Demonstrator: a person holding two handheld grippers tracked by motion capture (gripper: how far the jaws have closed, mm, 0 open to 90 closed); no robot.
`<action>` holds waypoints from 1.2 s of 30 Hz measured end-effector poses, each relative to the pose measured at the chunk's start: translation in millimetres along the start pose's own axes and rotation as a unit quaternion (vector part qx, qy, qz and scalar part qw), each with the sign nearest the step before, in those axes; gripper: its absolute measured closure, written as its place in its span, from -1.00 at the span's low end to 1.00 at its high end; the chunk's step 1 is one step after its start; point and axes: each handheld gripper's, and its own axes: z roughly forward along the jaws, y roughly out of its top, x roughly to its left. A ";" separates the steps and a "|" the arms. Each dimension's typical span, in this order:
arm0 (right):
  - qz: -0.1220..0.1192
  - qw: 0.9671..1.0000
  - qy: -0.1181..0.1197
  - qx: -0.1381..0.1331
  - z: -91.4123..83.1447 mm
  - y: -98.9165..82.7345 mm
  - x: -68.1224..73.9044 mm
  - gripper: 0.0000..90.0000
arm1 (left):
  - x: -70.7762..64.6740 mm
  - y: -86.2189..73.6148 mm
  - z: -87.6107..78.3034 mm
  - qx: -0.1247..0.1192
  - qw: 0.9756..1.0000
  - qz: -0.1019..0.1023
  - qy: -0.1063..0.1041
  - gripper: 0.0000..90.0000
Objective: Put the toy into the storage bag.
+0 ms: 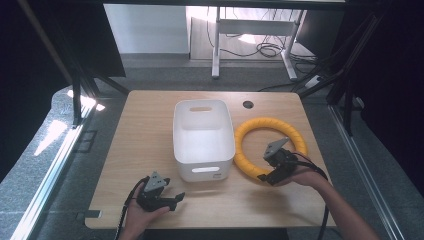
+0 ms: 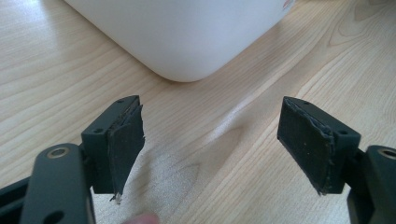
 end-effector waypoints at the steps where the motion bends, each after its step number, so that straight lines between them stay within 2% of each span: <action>1: -0.004 1.000 0.008 0.015 6.7 1.8 -1.4 -0.45 | -0.1 -0.1 0.0 0.000 1.000 0.001 0.000 -0.49; 5: -0.011 0.999 0.018 0.044 20.0 4.9 -4.6 -0.43 | 0.4 -0.2 0.3 0.001 1.000 0.000 0.001 -0.49; 6: -0.015 0.998 0.027 0.055 25.4 5.2 -4.9 -0.40 | 0.4 -0.3 0.4 0.002 1.000 0.001 0.000 -0.49; 7: -0.015 0.998 0.027 0.055 25.4 5.2 -4.9 -0.40 | 0.4 -0.4 0.5 0.002 1.000 0.001 0.000 -0.49; 10: -0.025 0.995 0.039 0.083 36.0 5.4 -2.9 -0.34 | 0.4 -0.3 0.6 0.003 1.000 0.003 -0.001 -0.49; 11: -0.031 0.995 0.040 0.088 38.2 5.3 -3.4 -0.33 | 0.4 -0.1 0.0 0.003 1.000 0.003 -0.002 -0.49; 15: -0.029 0.992 0.049 0.110 46.2 7.1 -4.6 -0.28 | 0.7 0.1 -0.6 0.000 1.000 0.001 0.000 -0.49; 18: -0.035 0.991 0.044 0.123 48.1 8.4 -4.9 -0.28 | 0.0 0.0 -0.1 0.002 1.000 0.003 -0.001 -0.49; 22: -0.042 0.988 0.054 0.135 52.0 10.2 -4.5 -0.23 | -0.3 -0.1 0.2 0.003 1.000 0.004 -0.001 -0.49; 25: -0.052 0.987 0.050 0.145 56.5 10.4 -2.2 -0.24 | -0.7 -0.2 1.0 0.004 1.000 0.005 -0.002 -0.49; 28: -0.047 0.987 0.057 0.143 57.4 10.9 -3.9 -0.21 | -1.8 -0.2 2.2 0.006 1.000 0.007 -0.002 -0.49; 30: -0.038 0.988 0.055 0.140 56.5 11.2 -6.1 0.03 | -2.7 0.0 3.0 0.008 1.000 0.009 -0.003 -0.49; 31: -0.027 0.988 0.056 0.139 56.0 11.2 -10.9 0.08 | -3.0 0.1 3.1 0.008 1.000 0.010 -0.004 -0.49; 36: -0.025 0.985 0.066 0.156 57.4 16.0 -12.9 0.10 | -4.2 -0.2 4.4 0.007 1.000 0.009 -0.004 -0.49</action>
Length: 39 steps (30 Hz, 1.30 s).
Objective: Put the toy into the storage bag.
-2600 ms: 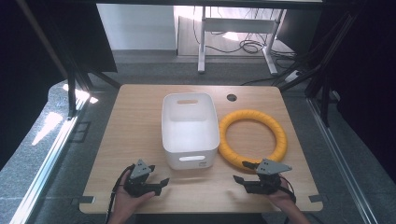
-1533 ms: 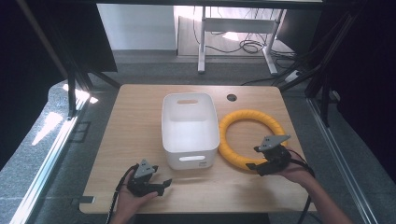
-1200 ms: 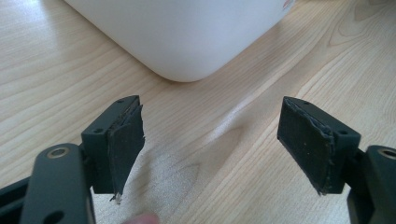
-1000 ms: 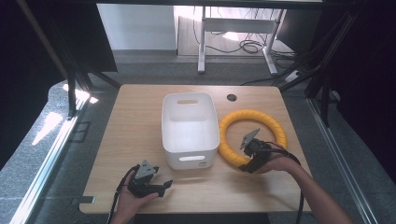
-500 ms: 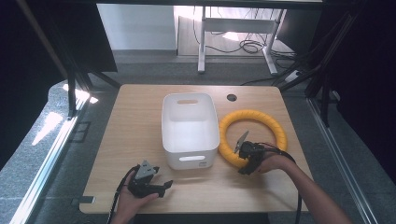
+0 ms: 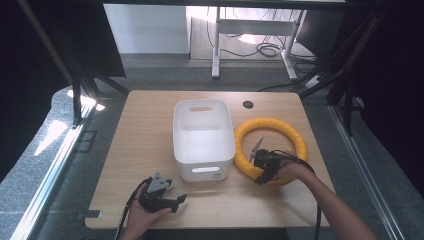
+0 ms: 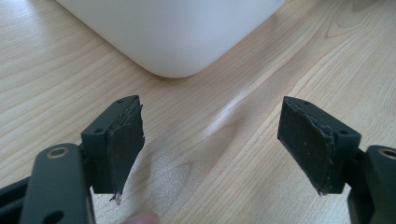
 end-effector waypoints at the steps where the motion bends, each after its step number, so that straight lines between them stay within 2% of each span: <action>1: 0.000 1.000 0.001 0.003 -0.4 0.2 -0.8 0.10 | 0.1 0.0 0.1 0.001 1.000 0.001 0.000 -0.49; 4: 0.007 1.000 0.021 -0.003 -2.7 -0.1 -4.7 0.10 | 0.0 -0.2 0.8 0.002 1.000 0.001 -0.001 -0.49; 8: 0.025 0.998 0.046 -0.044 -16.2 -0.8 -12.6 0.11 | 1.2 -0.9 1.7 0.003 1.000 -0.001 0.000 -0.49; 10: 0.042 0.994 0.061 -0.076 -28.3 -2.6 -17.8 0.11 | 1.5 -1.2 1.6 0.004 1.000 -0.002 0.001 -0.49; 12: 0.050 0.992 0.071 -0.097 -36.2 -4.5 -21.2 0.11 | 1.4 -1.3 1.4 0.003 1.000 -0.002 0.000 -0.49; 15: 0.068 0.984 0.089 -0.141 -52.7 -9.3 -27.4 0.11 | 0.9 -1.2 1.4 0.002 1.000 -0.002 0.000 -0.49; 16: 0.072 0.982 0.092 -0.149 -55.8 -10.3 -28.3 0.11 | 0.7 -1.2 1.4 0.002 1.000 -0.002 0.000 -0.49; 18: 0.085 0.976 0.101 -0.173 -63.7 -13.9 -31.4 0.11 | 0.5 -1.2 1.9 0.003 1.000 -0.001 0.000 -0.49; 21: 0.088 0.969 0.107 -0.204 -71.7 -19.4 -37.3 0.11 | 0.7 -1.4 2.5 0.003 1.000 -0.001 0.000 -0.49; 22: 0.091 0.968 0.110 -0.208 -73.0 -20.4 -37.8 0.11 | 0.9 -1.5 2.6 0.004 1.000 -0.001 0.000 -0.49; 25: 0.100 0.959 0.118 -0.237 -80.7 -26.0 -42.3 0.11 | 0.9 -1.6 2.8 0.005 1.000 -0.001 0.000 -0.49; 30: 0.108 0.950 0.121 -0.268 -91.7 -33.2 -44.6 0.11 | 0.6 -1.5 2.6 0.004 1.000 -0.002 0.001 -0.49; 33: 0.115 0.942 0.123 -0.290 -99.0 -37.8 -46.2 0.11 | 0.3 -1.4 2.5 0.004 1.000 -0.001 0.000 -0.49; 39: 0.122 0.931 0.117 -0.323 -110.4 -43.4 -48.5 0.12 | 0.2 -1.4 3.0 0.005 1.000 -0.001 -0.001 -0.49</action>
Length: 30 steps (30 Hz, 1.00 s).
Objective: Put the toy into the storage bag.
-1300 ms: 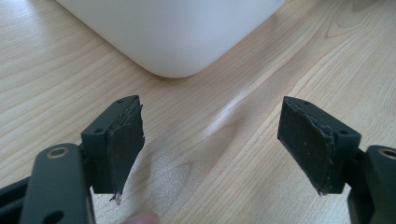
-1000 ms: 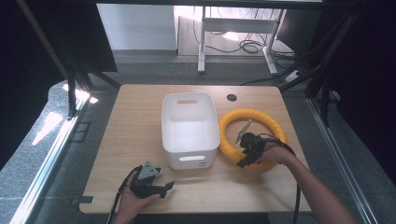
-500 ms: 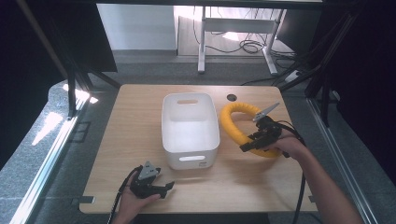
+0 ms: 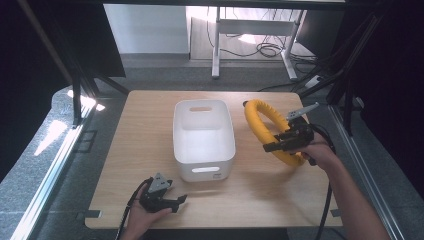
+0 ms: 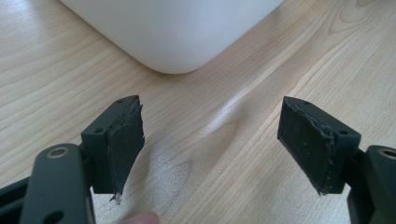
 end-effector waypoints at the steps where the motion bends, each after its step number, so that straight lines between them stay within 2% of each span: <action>1: 0.000 1.000 0.001 -0.006 -1.8 0.7 -0.1 0.12 | 0.0 0.0 0.0 0.000 1.000 0.000 0.000 -0.49; 8: -0.002 0.999 0.003 -0.048 -14.5 7.0 1.8 0.12 | 0.6 0.0 -0.9 -0.001 1.000 0.001 0.001 -0.49; 18: -0.001 0.995 0.009 -0.097 -29.6 13.2 3.7 0.12 | 0.1 0.1 0.2 0.001 1.000 0.002 0.001 -0.49; 25: -0.020 0.994 0.002 -0.111 -34.1 24.7 11.5 0.12 | 0.0 0.0 0.9 0.000 1.000 0.003 0.000 -0.49; 30: -0.030 0.993 0.005 -0.118 -35.0 32.8 16.9 0.12 | 0.4 -0.2 0.6 0.000 1.000 0.003 0.000 -0.49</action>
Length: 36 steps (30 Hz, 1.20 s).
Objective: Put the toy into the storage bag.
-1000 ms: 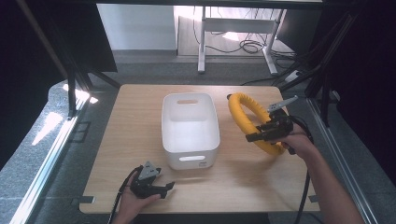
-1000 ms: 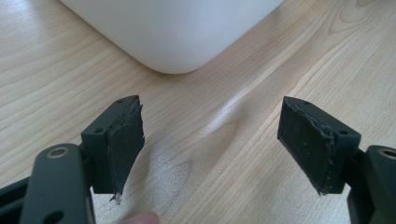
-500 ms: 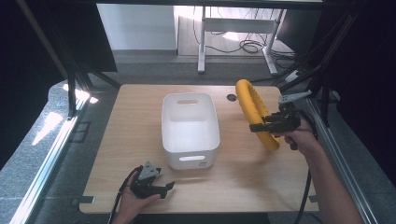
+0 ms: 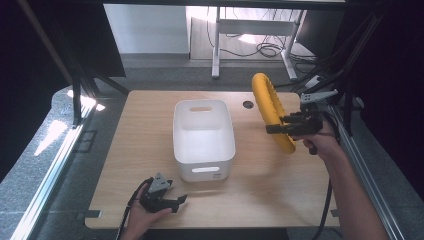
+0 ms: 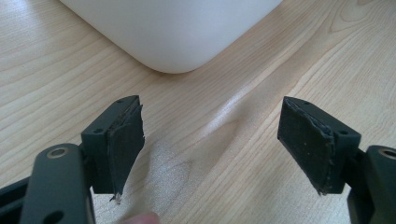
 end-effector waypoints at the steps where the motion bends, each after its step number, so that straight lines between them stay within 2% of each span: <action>1: 0.000 1.000 0.001 -0.002 0.5 1.2 0.9 0.12 | 0.1 -0.1 0.0 0.000 1.000 0.000 0.000 -0.49; 15: -0.031 0.999 0.011 -0.010 8.1 22.0 16.6 0.12 | -0.9 -0.1 1.2 0.004 1.000 0.001 -0.001 -0.49; 22: -0.034 0.999 0.008 0.000 15.3 25.4 16.6 0.11 | -0.3 -0.2 1.2 0.004 1.000 0.000 -0.001 -0.49; 28: -0.047 0.999 0.008 -0.005 17.7 34.4 22.7 0.11 | 0.3 -0.2 0.9 0.003 1.000 0.002 0.000 -0.49; 36: -0.064 0.998 0.019 -0.015 24.9 50.2 33.3 0.12 | 1.0 -0.4 0.3 0.002 1.000 -0.001 0.001 -0.49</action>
